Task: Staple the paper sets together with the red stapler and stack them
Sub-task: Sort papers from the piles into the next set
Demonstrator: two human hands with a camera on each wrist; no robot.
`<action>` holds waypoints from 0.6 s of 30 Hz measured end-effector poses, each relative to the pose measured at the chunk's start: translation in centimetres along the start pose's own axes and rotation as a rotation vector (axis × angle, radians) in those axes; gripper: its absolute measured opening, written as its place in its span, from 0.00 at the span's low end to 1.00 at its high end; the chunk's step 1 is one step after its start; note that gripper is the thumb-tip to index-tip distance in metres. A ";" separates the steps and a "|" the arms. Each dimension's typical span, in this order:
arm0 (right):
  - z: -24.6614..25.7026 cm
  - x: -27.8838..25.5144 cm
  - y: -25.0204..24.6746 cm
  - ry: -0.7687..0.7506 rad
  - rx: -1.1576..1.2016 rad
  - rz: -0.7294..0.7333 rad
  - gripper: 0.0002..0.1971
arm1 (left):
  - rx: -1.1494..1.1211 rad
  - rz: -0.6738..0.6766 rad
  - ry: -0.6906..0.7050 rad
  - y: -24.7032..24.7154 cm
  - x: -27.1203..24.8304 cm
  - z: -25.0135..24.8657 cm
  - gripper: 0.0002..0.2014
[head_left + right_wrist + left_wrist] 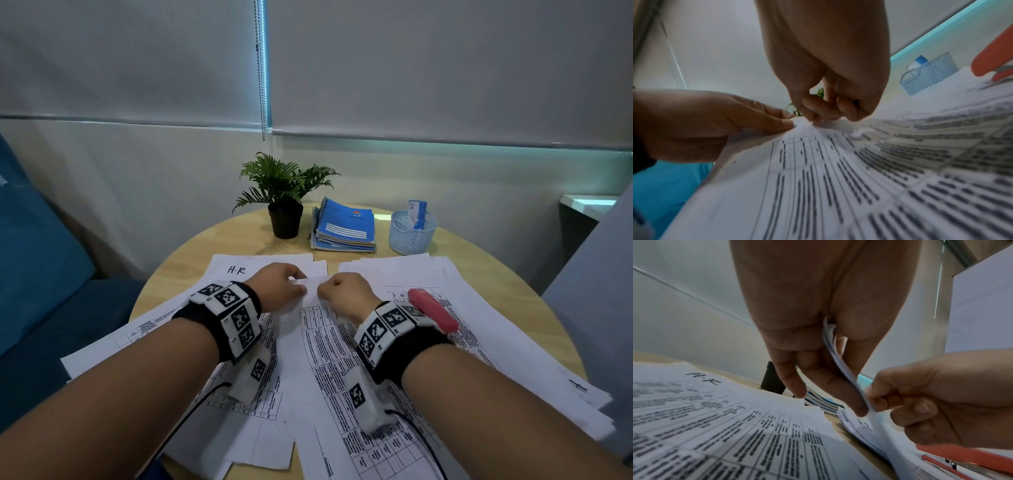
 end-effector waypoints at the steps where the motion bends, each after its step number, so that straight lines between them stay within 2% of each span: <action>1: 0.0 0.1 -0.3 -0.020 -0.001 -0.030 0.08 | 0.023 0.013 -0.020 0.2 0.1 0.2 0.11; 4: 0.3 0.5 -2.0 -0.075 0.002 -0.148 0.04 | 0.178 0.067 -0.072 0.8 0.2 0.8 0.15; 6: 0.2 0.5 -3.6 -0.089 0.020 -0.212 0.04 | 0.374 0.173 -0.060 1.8 0.2 1.1 0.21; 8: -0.1 0.3 -5.4 -0.092 0.049 -0.231 0.04 | 0.516 0.271 -0.028 2.6 0.1 1.0 0.22; 12: -1.9 -0.2 -9.7 -0.078 0.082 -0.289 0.03 | 0.606 0.365 -0.004 3.4 0.5 0.8 0.17; 15: -4.2 -0.9 -13.1 -0.062 0.009 -0.328 0.03 | 0.667 0.404 0.003 3.5 0.8 1.0 0.21; 18: -7.0 -2.2 -16.9 -0.041 -0.057 -0.358 0.04 | 0.697 0.380 0.006 3.5 1.0 1.0 0.25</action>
Point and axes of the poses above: each hand's wrist, its own x-axis towards the middle knuckle, its own y-axis out of the palm, z = x × y, the point moved 6 cm from there along x, towards the middle knuckle, and after that the axes turned 9 degrees about -x, right-handed, at the moved point
